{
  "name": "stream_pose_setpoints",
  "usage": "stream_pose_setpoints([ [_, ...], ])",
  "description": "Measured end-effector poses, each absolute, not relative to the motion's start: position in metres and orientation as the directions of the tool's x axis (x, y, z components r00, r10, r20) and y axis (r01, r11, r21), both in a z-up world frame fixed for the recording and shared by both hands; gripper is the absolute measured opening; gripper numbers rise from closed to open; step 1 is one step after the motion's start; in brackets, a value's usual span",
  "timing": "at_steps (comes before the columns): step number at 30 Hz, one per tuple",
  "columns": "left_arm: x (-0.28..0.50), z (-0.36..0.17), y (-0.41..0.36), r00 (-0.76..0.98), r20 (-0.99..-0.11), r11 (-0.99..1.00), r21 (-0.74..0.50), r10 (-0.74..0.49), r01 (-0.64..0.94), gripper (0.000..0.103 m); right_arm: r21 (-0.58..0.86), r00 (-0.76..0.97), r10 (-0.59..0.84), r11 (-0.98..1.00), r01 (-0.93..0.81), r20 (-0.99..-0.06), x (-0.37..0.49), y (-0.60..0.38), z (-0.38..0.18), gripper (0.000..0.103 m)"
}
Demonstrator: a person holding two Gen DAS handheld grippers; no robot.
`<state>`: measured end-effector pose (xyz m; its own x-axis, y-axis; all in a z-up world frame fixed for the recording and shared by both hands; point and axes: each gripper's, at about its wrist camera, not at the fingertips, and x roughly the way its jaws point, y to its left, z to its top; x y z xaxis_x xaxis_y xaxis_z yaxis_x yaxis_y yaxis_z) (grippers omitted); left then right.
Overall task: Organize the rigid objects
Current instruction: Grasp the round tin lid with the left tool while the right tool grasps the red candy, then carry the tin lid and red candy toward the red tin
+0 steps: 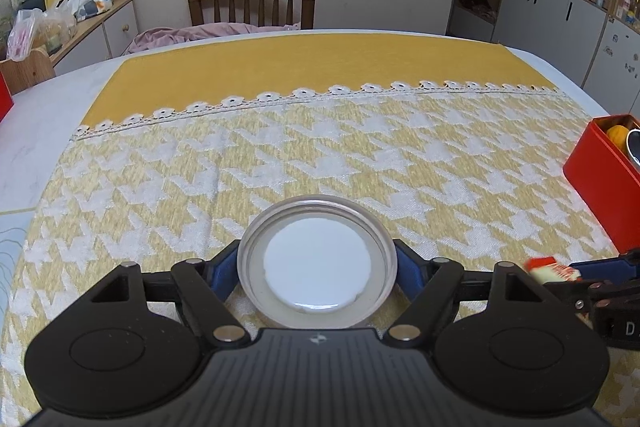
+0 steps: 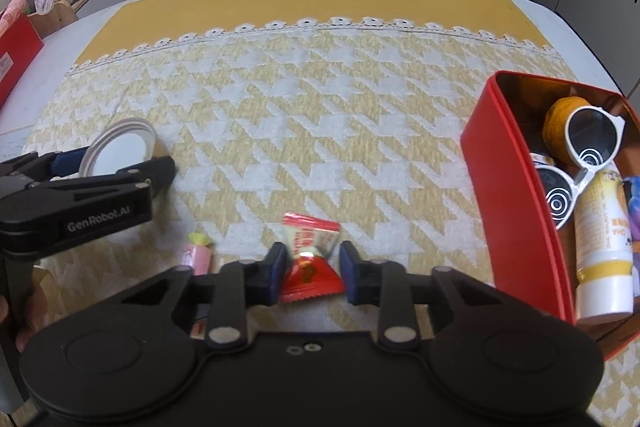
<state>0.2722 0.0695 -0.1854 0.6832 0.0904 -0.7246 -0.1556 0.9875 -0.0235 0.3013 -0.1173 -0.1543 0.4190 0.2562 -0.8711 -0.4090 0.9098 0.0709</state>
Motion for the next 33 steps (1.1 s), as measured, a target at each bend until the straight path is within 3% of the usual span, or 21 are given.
stream_pose_setpoints([
  [20,0.235,-0.147,0.071,0.644,-0.760,0.974,-0.074,0.085,-0.215,0.077,0.080,0.495,0.328,0.886,-0.456,-0.804,0.264,-0.158,-0.104,0.022],
  [33,0.212,-0.093,0.034,0.663,-0.748,0.982,-0.088,0.044,-0.165,0.077,0.153,0.552,0.406,0.881,-0.447,-0.728,0.243,-0.209,-0.064,0.022],
])
